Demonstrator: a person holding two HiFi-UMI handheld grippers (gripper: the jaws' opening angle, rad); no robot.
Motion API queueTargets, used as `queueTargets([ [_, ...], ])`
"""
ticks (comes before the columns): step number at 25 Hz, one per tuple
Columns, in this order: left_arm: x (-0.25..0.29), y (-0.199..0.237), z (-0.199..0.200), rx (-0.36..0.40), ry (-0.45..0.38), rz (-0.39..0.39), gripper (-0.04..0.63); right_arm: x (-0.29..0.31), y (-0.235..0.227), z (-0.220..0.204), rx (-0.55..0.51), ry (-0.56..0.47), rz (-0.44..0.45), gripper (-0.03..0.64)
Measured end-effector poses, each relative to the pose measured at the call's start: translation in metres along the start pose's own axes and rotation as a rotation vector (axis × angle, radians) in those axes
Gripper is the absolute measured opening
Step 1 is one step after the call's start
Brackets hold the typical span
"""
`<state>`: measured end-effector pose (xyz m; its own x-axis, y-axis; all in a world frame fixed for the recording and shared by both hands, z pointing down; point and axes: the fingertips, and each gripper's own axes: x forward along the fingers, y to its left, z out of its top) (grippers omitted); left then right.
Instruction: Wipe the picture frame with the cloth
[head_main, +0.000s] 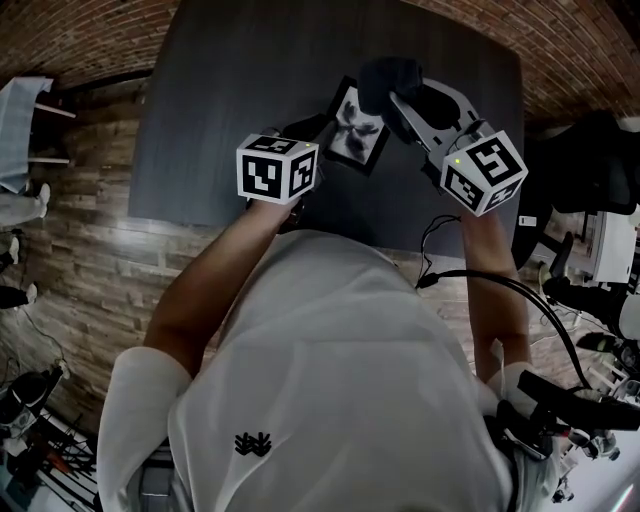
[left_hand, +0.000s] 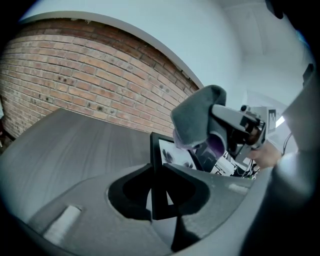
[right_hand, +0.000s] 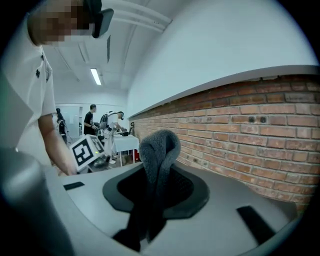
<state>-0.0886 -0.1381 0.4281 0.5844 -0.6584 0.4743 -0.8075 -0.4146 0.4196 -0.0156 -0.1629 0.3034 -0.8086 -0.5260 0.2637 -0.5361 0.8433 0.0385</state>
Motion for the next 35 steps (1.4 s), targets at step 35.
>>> queueTargets([
  [35,-0.013,0.030,0.011,-0.050,-0.035,0.013,0.077,-0.013,0.070,-0.008,0.038,-0.017,0.233,0.107],
])
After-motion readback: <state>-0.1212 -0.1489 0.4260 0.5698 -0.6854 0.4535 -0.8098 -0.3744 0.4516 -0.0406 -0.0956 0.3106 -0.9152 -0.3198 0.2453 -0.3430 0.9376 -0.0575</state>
